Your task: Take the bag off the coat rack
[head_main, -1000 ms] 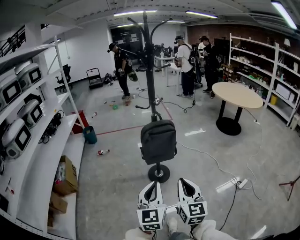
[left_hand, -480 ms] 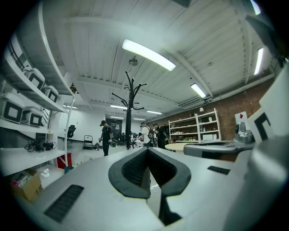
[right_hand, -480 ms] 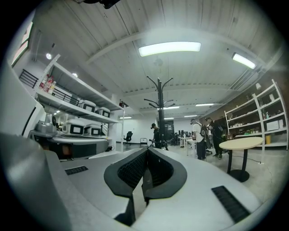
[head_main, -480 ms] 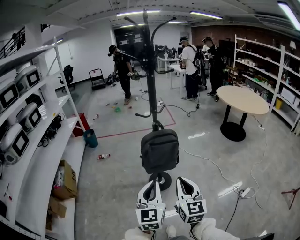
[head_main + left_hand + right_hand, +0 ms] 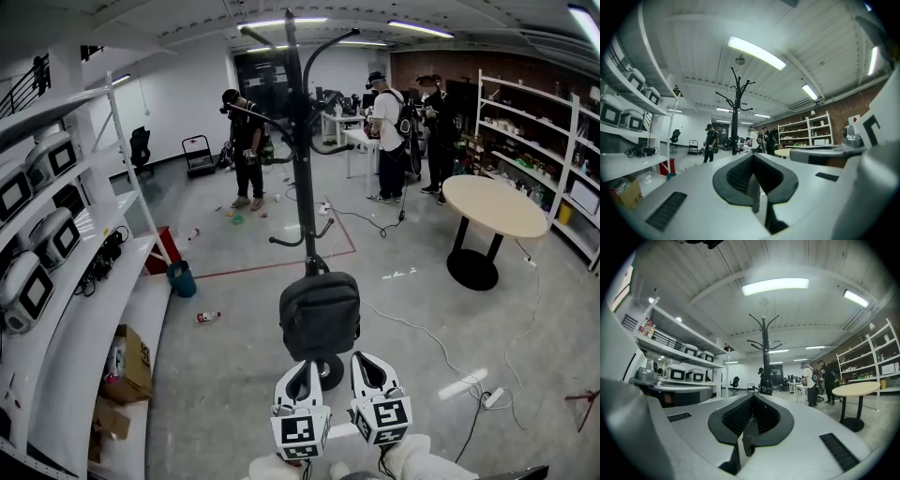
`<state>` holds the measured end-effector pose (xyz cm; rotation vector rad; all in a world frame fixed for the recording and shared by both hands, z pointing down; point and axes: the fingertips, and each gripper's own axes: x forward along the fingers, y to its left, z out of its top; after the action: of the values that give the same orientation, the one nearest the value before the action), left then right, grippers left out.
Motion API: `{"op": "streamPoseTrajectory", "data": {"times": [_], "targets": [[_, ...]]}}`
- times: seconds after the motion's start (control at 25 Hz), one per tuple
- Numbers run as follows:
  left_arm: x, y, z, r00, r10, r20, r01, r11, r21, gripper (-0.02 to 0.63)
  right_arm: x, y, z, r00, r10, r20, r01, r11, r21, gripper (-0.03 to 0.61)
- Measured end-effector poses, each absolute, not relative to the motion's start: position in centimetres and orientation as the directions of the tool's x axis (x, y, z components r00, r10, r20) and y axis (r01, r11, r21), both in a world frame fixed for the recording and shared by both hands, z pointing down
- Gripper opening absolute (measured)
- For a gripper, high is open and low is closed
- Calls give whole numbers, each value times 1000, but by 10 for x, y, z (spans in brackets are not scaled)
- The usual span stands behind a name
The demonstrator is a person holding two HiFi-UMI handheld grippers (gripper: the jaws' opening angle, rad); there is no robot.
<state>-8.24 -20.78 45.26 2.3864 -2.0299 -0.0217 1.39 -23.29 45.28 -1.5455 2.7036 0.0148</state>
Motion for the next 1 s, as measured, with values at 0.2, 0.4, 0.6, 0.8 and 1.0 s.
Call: {"op": "streamPoseTrajectory", "data": {"times": [0.2,0.4,0.6,0.8,1.0], "targets": [[-81,-228,452,156,-988,-5,-988,-156,19,0,15,-258,454,-511,-859,-29,-859,512,-10,11],[-83,-249,450,150,-989,-5,-988,-150,20,0,11,-280,450,-521,-852,-40,-853,522,-10,11],[-86,-265,450,143,-990,-9,-989,-143,24,0,8,-295,450,-527,-849,-43,-849,528,-11,12],[-89,-274,451,149,-989,-6,-989,-149,23,0,3,-306,454,-525,-850,-34,-850,526,-18,11],[-98,-288,465,161,-987,26,-987,-160,22,0,-8,-320,463,-538,-843,-27,-841,539,-49,12]]}}
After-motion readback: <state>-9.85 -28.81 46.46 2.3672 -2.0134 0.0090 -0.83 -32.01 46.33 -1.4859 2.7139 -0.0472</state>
